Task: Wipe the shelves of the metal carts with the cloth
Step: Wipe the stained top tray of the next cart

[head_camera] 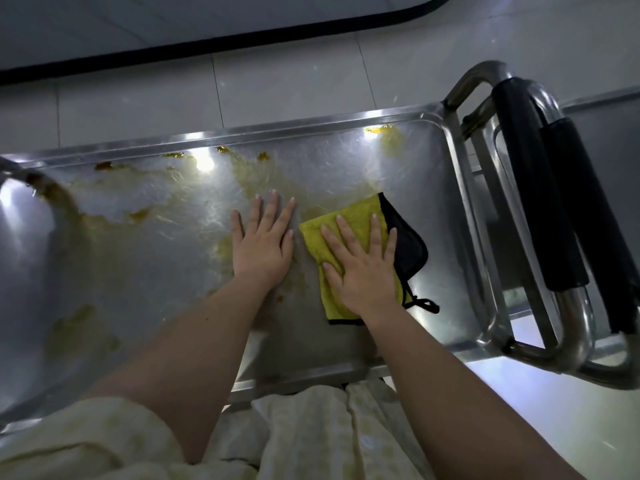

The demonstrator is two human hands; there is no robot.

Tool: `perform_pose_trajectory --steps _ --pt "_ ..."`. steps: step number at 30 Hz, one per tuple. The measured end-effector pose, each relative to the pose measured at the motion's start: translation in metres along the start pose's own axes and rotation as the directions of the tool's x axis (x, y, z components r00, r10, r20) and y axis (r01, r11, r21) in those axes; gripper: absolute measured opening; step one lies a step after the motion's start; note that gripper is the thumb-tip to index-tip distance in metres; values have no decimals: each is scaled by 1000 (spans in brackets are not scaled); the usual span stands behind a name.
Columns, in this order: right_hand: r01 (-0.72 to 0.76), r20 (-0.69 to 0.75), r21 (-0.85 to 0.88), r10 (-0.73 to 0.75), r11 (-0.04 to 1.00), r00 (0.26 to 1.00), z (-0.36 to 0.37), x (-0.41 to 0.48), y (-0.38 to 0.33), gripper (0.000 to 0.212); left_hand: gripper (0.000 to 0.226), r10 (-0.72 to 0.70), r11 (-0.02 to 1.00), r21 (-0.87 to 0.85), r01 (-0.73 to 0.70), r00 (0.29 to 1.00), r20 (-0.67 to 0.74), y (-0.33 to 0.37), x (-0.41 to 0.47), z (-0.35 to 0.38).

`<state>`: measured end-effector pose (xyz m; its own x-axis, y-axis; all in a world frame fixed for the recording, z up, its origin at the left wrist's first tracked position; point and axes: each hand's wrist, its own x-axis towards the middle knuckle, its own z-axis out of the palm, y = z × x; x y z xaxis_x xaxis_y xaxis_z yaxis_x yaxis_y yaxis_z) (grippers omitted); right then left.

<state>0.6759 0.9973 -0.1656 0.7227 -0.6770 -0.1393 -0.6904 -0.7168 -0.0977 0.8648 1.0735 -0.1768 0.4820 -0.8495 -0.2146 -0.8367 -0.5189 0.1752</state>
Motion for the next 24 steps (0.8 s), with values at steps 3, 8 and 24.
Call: perform_pose_trajectory --steps 3,8,24 --pt "-167 17 -4 167 986 986 -6 16 65 65 57 -4 1000 5 4 1000 -5 0 0 1" --pt "-571 91 27 566 821 819 -20 34 138 64 57 -9 999 36 9 1000 -13 1 1 3" --pt "-155 63 39 153 987 986 -15 88 71 61 64 -120 992 47 119 993 5 2 5 3"
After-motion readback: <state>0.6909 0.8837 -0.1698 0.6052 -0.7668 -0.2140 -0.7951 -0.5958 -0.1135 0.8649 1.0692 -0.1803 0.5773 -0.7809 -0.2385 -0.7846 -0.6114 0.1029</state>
